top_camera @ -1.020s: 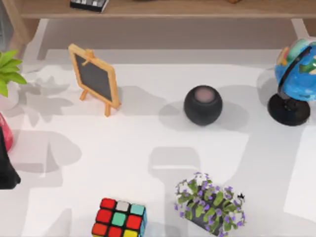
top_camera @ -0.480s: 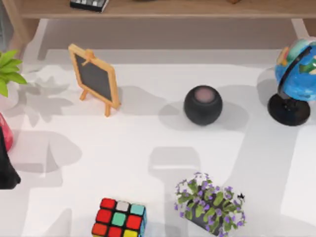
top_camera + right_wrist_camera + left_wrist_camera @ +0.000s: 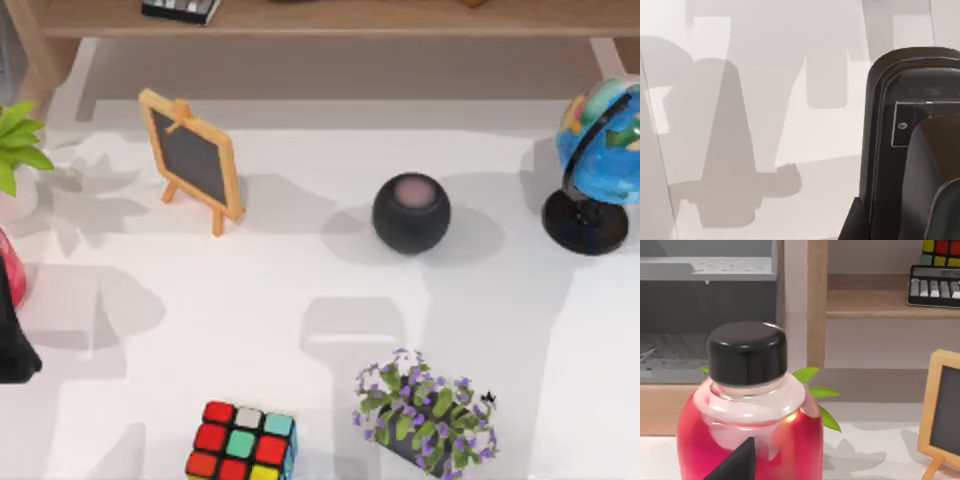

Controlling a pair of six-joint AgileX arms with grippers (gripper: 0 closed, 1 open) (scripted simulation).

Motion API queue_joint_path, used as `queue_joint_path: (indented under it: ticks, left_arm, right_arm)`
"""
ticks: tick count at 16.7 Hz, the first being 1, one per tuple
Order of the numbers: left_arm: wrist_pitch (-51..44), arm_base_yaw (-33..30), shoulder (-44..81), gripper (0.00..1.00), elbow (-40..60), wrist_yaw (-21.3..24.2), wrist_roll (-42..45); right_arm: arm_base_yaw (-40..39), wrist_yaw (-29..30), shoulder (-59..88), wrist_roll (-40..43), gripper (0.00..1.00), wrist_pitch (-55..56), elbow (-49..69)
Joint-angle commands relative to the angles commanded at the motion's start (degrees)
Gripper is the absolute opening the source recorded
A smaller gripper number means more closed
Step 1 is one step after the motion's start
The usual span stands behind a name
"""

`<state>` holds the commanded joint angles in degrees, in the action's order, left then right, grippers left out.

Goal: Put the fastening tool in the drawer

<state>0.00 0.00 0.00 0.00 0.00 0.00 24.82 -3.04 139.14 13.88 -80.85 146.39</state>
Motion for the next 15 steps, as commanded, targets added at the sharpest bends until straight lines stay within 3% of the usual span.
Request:
queue_joint_path:
  ticks: [11,15]
  left_arm:
    - [0.00,0.00,0.00,1.00,0.00,0.00,0.00]
    - [0.00,0.00,0.00,1.00,0.00,0.00,0.00]
  right_arm:
    - [-3.32,3.66,10.34,6.66,0.00,0.72,-6.59]
    - [-3.32,3.66,10.34,6.66,0.30,0.72,-6.59]
